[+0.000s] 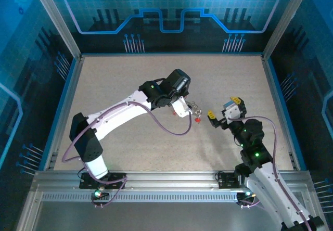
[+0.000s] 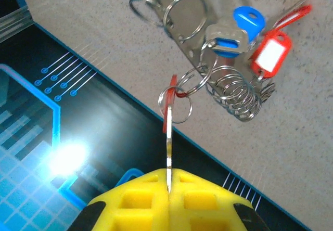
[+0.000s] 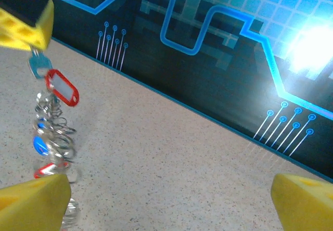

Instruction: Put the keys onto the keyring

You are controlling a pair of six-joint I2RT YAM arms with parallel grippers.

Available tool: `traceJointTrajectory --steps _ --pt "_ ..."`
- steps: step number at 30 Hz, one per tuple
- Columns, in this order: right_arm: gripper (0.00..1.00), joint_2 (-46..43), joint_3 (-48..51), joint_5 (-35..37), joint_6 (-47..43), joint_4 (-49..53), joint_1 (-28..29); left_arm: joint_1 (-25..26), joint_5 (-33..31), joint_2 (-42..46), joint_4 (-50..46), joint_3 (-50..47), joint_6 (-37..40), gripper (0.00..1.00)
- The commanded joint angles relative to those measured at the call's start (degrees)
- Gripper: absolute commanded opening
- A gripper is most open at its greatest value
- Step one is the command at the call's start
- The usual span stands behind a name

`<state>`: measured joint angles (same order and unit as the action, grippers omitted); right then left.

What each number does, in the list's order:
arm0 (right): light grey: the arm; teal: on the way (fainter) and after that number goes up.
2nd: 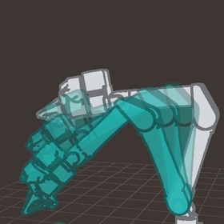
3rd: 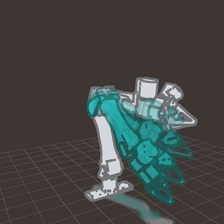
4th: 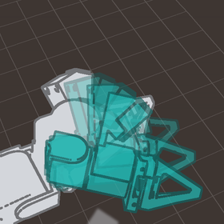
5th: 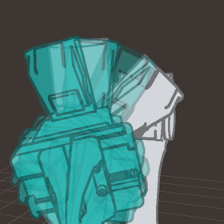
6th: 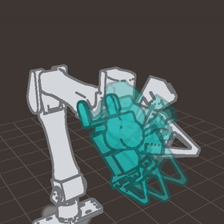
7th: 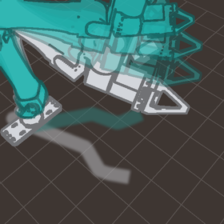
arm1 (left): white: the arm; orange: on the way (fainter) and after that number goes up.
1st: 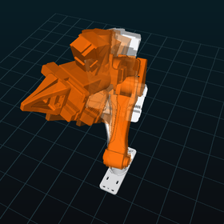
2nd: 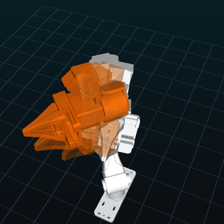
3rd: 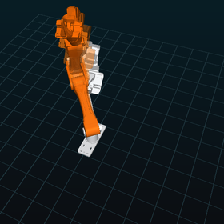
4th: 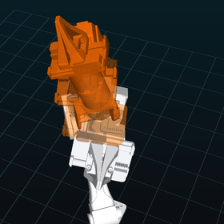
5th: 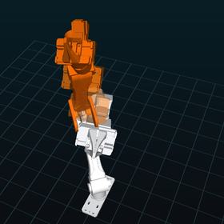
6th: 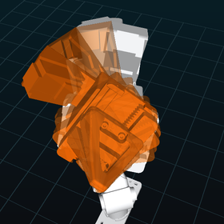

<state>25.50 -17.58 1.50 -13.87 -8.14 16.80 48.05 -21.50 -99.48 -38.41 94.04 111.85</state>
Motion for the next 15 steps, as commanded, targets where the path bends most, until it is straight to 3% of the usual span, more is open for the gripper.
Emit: traceJointTrajectory --steps 1,5,15 --pt "1.00 -1.2 1.3 -0.3 1.0 0.7 -1.0 -0.4 2.4 -1.7 0.7 1.7 -3.8 0.00" --pt "1.00 -0.8 1.6 -3.3 0.7 0.3 -1.1 -1.8 4.7 -2.9 1.5 -0.1 -5.5 0.00" --pt "1.00 -1.0 1.8 -3.0 0.8 0.9 -1.2 -5.1 4.4 -1.8 1.1 -7.6 -11.8 0.00"
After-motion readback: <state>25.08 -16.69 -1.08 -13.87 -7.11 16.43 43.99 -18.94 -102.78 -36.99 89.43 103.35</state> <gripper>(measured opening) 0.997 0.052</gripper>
